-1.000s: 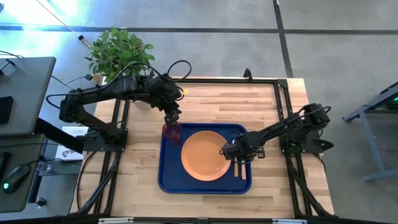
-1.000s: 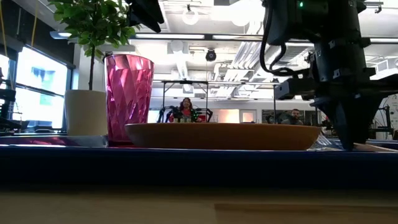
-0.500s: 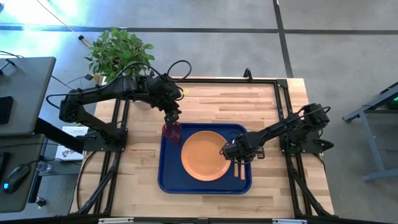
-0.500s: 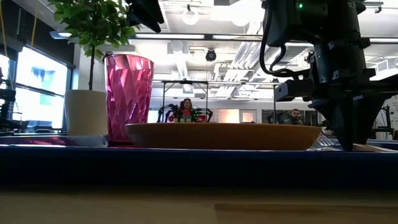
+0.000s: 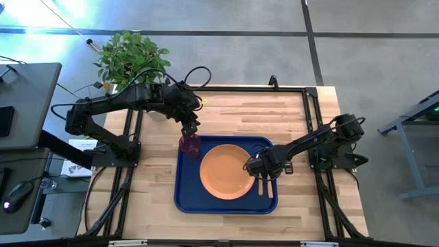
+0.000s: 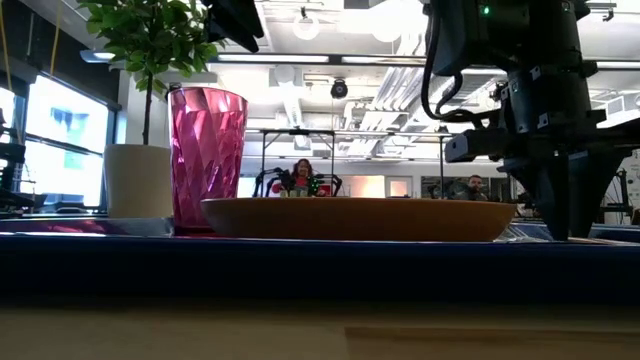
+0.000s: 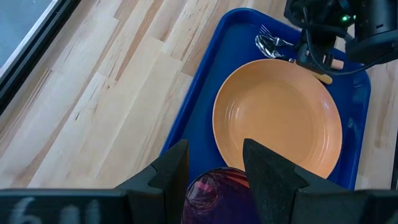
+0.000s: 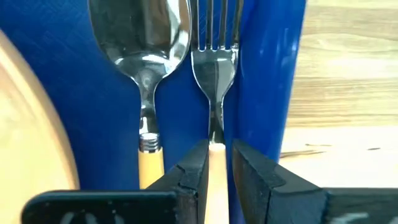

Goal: Pick and place plate/cup/fork/spoon on tray
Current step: Put the light orange fork on the right side of the orange spoon, then return to Home Position

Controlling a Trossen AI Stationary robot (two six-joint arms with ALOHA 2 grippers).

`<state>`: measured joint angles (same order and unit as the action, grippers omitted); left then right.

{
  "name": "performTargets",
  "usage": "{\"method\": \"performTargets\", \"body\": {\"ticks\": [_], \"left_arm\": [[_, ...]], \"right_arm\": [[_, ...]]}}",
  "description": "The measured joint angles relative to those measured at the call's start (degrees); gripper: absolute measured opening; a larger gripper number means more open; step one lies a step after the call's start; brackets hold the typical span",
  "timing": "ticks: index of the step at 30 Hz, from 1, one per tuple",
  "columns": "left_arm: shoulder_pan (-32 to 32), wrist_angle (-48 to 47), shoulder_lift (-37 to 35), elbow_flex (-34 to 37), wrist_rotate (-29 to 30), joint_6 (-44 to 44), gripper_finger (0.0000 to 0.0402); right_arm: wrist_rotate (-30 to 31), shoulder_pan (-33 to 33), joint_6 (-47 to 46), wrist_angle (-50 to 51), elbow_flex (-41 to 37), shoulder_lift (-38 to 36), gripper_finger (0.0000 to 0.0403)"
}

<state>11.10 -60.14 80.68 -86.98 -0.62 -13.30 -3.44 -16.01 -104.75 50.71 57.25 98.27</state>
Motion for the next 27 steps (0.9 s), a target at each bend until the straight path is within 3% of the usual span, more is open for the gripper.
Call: {"method": "performTargets", "body": {"ticks": [5, 16, 22, 27], "left_arm": [[0.01, 0.00, 0.00, 0.00, 0.00, 0.04, 0.0143], [-0.40, -0.65, -1.58, 0.06, -1.11, 0.00, 0.0143], [-5.57, -1.51, -7.79, 0.04, -1.31, -0.04, 0.0143], [-12.59, 2.72, -15.07, 3.27, 3.69, -2.60, 0.0143]], "right_arm": [[0.49, 0.02, 0.00, 1.23, 0.00, -2.60, 0.0062], [8.67, 0.26, 1.12, -0.37, 0.00, -10.82, 0.0062], [22.32, 0.26, 11.46, -8.97, 0.00, -18.35, 0.0062], [32.06, 0.26, 27.06, -20.23, 0.02, -23.38, 0.0062]]}}
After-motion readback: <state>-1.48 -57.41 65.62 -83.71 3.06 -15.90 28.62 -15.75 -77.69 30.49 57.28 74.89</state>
